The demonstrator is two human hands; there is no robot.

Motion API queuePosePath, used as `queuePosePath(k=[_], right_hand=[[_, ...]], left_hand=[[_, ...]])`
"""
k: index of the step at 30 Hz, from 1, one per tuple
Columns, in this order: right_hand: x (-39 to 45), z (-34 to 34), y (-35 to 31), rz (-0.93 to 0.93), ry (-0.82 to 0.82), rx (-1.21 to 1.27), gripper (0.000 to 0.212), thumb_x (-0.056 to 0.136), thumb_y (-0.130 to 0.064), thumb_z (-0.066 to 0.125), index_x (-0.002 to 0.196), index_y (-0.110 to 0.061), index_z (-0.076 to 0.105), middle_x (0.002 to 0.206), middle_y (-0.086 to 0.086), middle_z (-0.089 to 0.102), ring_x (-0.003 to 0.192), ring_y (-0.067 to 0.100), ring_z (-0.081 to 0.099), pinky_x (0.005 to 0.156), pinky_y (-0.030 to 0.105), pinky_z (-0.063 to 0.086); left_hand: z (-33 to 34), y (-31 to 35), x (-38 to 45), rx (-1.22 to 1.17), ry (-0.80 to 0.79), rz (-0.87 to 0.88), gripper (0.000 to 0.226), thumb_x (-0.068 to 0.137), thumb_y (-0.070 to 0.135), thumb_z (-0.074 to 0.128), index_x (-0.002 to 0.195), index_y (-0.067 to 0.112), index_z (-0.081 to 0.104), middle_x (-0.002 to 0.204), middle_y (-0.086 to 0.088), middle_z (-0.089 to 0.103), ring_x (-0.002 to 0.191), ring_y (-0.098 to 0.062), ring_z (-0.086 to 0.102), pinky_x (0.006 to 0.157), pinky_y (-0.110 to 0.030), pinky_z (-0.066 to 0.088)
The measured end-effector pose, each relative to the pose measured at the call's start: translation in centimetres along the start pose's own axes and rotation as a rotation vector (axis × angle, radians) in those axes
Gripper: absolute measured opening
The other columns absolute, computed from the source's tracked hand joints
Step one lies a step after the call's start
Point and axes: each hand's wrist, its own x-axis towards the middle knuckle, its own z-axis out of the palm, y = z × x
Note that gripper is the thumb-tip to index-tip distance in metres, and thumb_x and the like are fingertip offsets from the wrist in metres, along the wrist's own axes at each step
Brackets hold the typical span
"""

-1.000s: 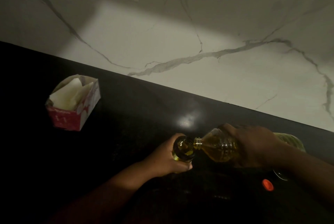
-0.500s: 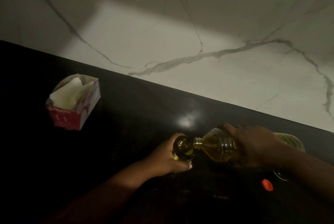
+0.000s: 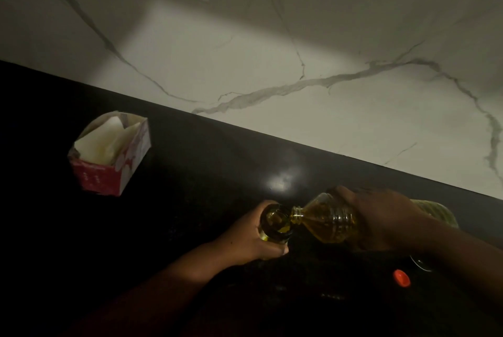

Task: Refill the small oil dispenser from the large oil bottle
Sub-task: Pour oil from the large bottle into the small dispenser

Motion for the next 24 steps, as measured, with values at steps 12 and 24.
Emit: queuePosePath(k=[12,24], right_hand=[[0.14,0.28,0.13,-0.001,-0.002,0.012,0.094,0.062,-0.064,0.067,0.139,-0.037,0.02,0.126,-0.011,0.055,0.112,0.013,0.056,0.088,0.027,0.045],[0.19,0.2,0.16,0.0,0.003,0.019,0.092,0.061,-0.064,0.066,0.137,-0.037,0.023,0.125,-0.012,0.055,0.112,0.014,0.056,0.087,0.028,0.045]], left_hand=[[0.11,-0.04,-0.01,0.002,0.011,-0.002,0.068,0.069,0.015,0.086,0.11,0.051,0.046,0.113,0.015,0.064,0.11,0.002,0.06,0.098,-0.022,0.047],[0.08,0.04,-0.08,-0.004,0.004,0.018,0.065,0.07,0.01,0.085,0.109,0.047,0.047,0.108,0.014,0.065,0.103,0.008,0.061,0.089,-0.011,0.047]])
